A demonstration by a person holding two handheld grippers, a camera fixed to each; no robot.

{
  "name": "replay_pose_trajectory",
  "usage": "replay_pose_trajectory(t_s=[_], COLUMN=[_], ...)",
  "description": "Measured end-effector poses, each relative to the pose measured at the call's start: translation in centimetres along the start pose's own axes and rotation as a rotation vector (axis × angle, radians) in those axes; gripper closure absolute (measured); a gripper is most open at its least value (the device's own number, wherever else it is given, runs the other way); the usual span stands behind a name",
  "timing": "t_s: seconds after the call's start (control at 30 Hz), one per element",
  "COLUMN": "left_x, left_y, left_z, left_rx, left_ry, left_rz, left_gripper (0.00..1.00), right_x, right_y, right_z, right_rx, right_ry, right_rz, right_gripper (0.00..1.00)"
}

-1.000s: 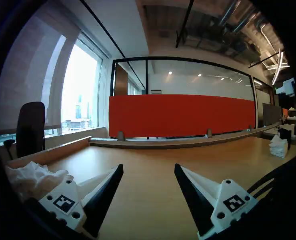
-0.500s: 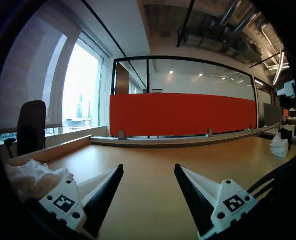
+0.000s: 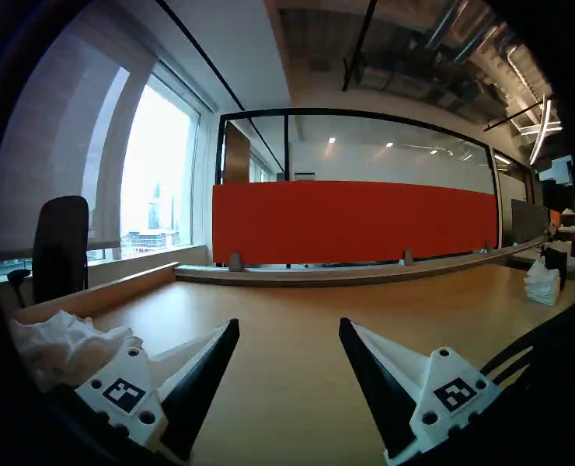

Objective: Fold towel

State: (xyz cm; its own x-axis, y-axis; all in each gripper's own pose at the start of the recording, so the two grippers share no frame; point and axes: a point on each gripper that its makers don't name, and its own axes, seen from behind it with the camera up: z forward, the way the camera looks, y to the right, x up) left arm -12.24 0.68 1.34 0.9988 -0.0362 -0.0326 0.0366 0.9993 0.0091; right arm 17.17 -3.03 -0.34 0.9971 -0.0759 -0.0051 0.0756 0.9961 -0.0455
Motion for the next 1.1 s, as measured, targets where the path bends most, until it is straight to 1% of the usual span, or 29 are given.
replay_pose_trajectory(t_s=[0.17, 0.3, 0.43, 0.6, 0.9, 1.1], left_x=[0.0, 0.0, 0.0, 0.1, 0.1, 0.1], left_y=[0.0, 0.0, 0.0, 0.0, 0.1, 0.1], left_z=[0.0, 0.0, -0.1, -0.1, -0.1, -0.1], left_rx=[0.0, 0.0, 0.0, 0.0, 0.0, 0.0], left_ry=[0.0, 0.0, 0.0, 0.0, 0.0, 0.0], left_rz=[0.001, 0.001, 0.0, 0.001, 0.0, 0.001], left_gripper=[0.05, 0.05, 0.05, 0.05, 0.05, 0.05], right_x=[0.2, -0.9, -2.8, -5.5, -9.6, -12.7], right_y=[0.8, 1.3, 1.5, 1.7, 1.7, 2.1], right_z=[0.2, 0.4, 0.6, 0.9, 1.5, 1.5], right_rx=[0.009, 0.016, 0.021, 0.027, 0.058, 0.057], right_ry=[0.022, 0.032, 0.022, 0.006, -0.006, -0.026], right_rz=[0.017, 0.01, 0.006, 0.024, 0.035, 0.057], right_gripper=[0.05, 0.05, 0.05, 0.05, 0.05, 0.04])
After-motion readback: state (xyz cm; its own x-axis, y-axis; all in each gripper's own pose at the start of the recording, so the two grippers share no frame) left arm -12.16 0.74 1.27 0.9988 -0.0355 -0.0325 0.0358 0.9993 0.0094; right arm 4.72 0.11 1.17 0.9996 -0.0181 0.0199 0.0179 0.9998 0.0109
